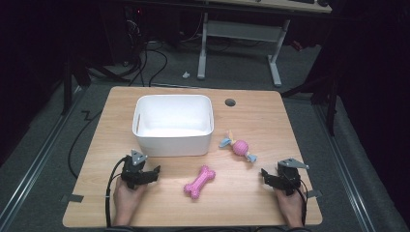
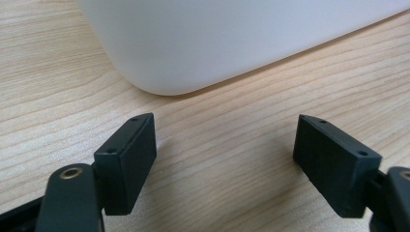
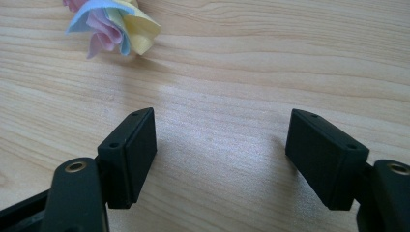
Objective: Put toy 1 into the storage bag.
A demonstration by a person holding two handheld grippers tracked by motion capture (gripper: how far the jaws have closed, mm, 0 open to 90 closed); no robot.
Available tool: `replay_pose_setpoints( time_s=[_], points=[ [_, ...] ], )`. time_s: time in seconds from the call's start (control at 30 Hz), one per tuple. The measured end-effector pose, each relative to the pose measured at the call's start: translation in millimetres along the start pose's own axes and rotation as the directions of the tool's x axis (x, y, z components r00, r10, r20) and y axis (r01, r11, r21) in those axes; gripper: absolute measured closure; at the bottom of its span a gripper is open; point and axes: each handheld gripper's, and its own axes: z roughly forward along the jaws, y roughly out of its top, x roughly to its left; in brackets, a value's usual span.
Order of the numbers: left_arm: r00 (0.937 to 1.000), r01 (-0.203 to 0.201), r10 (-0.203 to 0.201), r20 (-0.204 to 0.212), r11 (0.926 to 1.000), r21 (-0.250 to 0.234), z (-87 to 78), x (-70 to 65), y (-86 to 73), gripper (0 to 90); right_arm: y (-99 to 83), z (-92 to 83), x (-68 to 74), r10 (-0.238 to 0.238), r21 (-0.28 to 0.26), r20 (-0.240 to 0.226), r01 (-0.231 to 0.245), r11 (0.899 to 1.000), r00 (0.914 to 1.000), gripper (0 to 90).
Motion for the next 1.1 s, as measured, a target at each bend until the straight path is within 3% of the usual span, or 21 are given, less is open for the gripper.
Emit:
replay_pose_setpoints(
  time_s=[0.67, 0.8, 0.87, 1.1],
  points=[
    [0.9996, -0.022, 0.022, 0.018, 0.9997, 0.010, 2.0, 0.5, 1.9, 19.1, -0.2, -0.1, 0.1, -0.005, -0.001, -0.001, 0.005, 1.000, 1.0000, 26.6],
    [0.9995, -0.021, 0.021, 0.024, 0.9997, 0.007, 1.7, 0.3, 2.1, 21.0, -0.3, -0.3, 0.3, -0.007, -0.001, -0.002, 0.007, 1.000, 1.0000, 26.5],
    [0.9995, -0.011, 0.010, 0.029, 0.9999, 0.008, -0.6, 1.1, 2.4, 27.8, -0.4, -0.4, 0.4, -0.008, -0.001, -0.004, 0.008, 1.000, 1.0000, 26.5],
    [0.9995, -0.017, 0.016, 0.029, 0.9999, 0.002, -6.4, 2.3, 3.0, 28.8, -0.5, -0.3, 0.6, -0.008, -0.003, -0.006, 0.008, 1.000, 0.9999, 26.5]
  ],
)
